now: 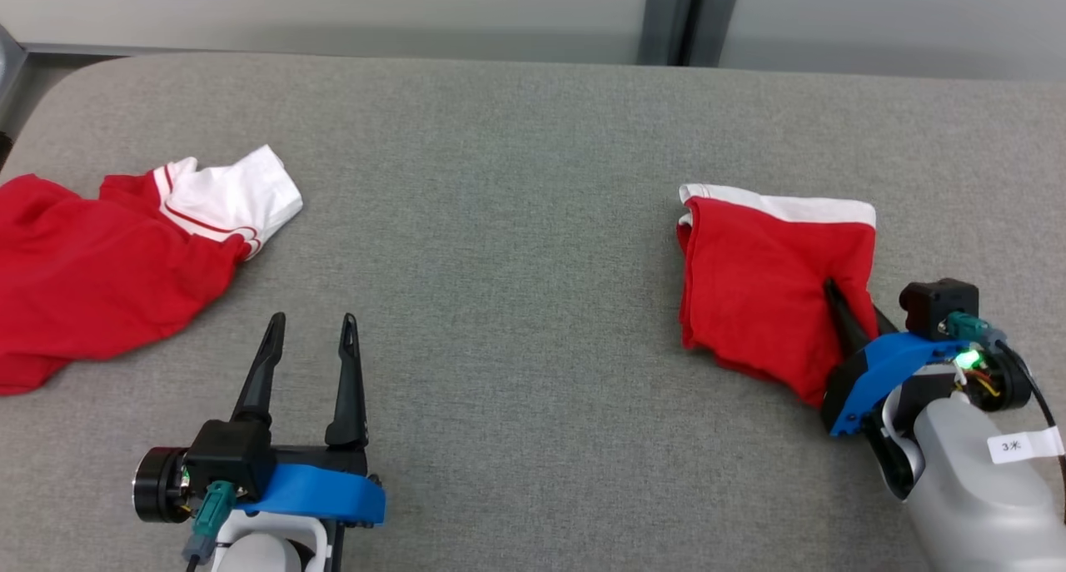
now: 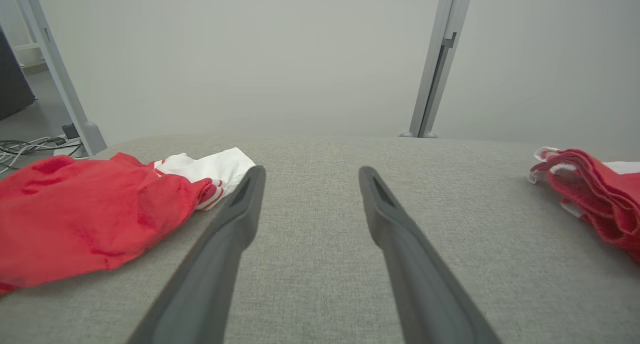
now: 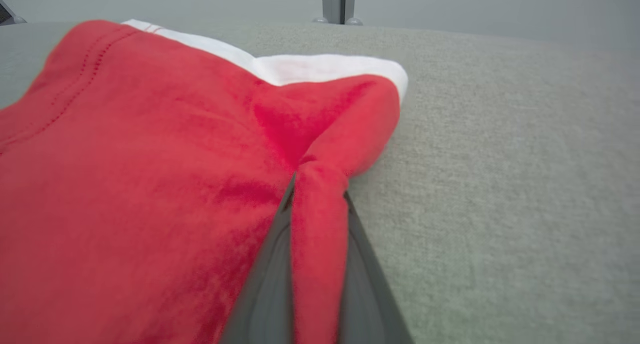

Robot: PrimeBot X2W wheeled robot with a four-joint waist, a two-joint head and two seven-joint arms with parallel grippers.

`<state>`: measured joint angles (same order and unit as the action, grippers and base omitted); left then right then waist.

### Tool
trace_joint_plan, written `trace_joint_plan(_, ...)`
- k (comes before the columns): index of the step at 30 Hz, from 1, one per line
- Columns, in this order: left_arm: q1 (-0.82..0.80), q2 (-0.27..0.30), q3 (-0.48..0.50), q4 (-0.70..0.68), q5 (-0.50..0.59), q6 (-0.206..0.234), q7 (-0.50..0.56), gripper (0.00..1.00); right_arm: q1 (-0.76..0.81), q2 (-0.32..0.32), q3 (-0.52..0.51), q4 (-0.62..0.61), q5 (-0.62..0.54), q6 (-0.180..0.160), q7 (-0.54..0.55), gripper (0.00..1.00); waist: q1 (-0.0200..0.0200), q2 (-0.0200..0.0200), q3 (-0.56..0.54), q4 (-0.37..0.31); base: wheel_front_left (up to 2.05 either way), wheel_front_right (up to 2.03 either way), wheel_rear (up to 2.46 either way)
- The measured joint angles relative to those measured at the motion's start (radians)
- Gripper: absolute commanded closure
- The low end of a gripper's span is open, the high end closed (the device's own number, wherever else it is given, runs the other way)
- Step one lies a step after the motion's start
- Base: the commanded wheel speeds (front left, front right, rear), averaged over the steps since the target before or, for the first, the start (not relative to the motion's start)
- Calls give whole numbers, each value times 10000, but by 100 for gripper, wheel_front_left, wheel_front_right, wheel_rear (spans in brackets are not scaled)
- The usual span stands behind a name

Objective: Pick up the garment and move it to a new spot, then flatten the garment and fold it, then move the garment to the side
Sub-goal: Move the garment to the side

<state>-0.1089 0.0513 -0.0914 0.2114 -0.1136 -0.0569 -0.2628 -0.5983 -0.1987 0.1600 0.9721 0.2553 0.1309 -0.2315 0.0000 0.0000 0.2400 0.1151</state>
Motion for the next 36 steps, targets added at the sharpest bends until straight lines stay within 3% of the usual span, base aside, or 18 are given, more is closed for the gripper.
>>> trace_joint_plan(8,-328,-4,-119,-345,10,-8,0,0,-451,-483,625,-301,128,0,-138,100,0,0,619,-552,0,0,0)
trace_joint_plan(16,-993,75,52,-901,360,-117,-2,0,-1389,-897,1018,-805,451,-2,-222,100,2,1,1783,-1889,0,0,0)
trace_joint_plan(25,-1582,405,23,-1156,688,-232,0,0,-1337,-1045,861,-1154,821,0,-297,100,3,2,2523,-3253,0,0,0)
trace_joint_plan(30,-1783,464,-40,-1279,765,-245,-2,0,-1237,-1135,729,-1613,844,-2,-299,100,2,1,2705,-3501,0,0,0)
trace_joint_plan(36,-2127,546,-138,-1503,802,-313,-2,0,-1622,-1480,1016,-1958,408,-2,-299,100,1,1,2957,-3339,0,0,0)
